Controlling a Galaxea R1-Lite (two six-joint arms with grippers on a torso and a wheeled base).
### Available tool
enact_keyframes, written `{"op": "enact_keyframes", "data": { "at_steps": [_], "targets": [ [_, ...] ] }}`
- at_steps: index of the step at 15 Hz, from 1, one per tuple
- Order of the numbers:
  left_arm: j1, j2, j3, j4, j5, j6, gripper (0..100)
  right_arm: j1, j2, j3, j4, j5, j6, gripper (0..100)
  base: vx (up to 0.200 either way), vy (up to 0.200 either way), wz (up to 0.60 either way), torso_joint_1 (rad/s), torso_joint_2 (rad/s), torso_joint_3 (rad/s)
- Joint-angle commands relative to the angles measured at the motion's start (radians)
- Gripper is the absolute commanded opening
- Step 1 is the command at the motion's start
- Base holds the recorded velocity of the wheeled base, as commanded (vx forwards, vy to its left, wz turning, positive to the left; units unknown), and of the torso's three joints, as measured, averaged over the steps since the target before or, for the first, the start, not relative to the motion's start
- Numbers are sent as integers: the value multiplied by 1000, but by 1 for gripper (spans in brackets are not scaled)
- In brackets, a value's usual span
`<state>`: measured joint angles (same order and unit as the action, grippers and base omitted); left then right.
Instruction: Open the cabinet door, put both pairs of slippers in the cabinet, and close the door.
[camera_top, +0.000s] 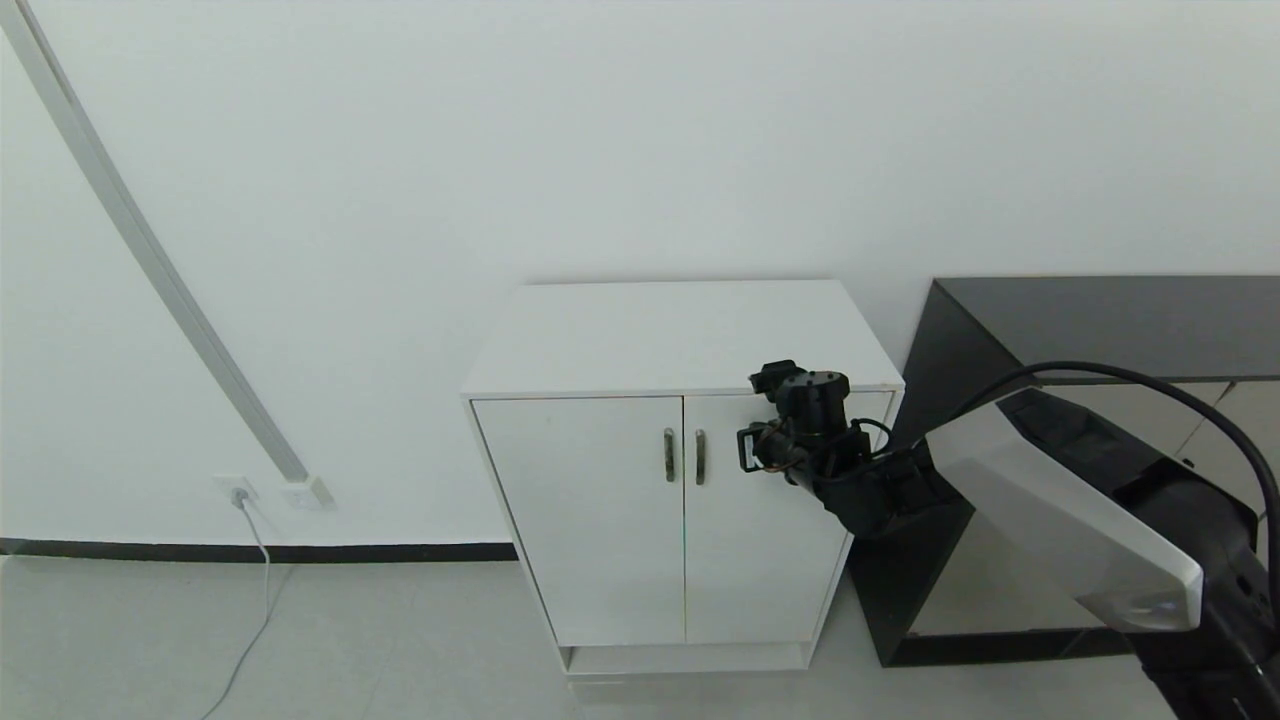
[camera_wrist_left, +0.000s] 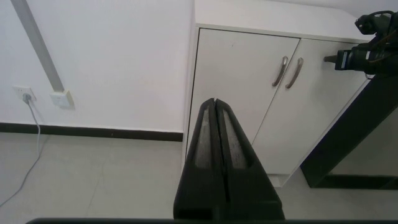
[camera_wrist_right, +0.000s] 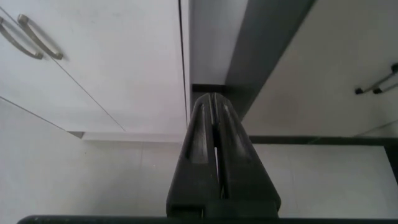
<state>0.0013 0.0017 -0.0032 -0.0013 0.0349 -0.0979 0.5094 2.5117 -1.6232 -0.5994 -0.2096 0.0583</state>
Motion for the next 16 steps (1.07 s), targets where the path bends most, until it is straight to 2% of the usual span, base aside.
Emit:
{"op": "enact_keyframes", "data": {
  "at_steps": [1,11,13,16],
  "targets": [
    [0,1,0,0,0,0,0,-2,6,-6,0,-1,0,0,0,0,0,0,0,0],
    [0,0,0,0,0,-2,0,-5,1,-18,-3,-2,0,0,0,0,0,0,0,0],
    [0,0,0,0,2,-2,0,-3,-31,20,-7,-13,3,0,0,0,0,0,0,0],
    [0,0,0,0,2,-2,0,5,-143,190,-80,-25,2,0,0,0,0,0,0,0]
  ]
}}
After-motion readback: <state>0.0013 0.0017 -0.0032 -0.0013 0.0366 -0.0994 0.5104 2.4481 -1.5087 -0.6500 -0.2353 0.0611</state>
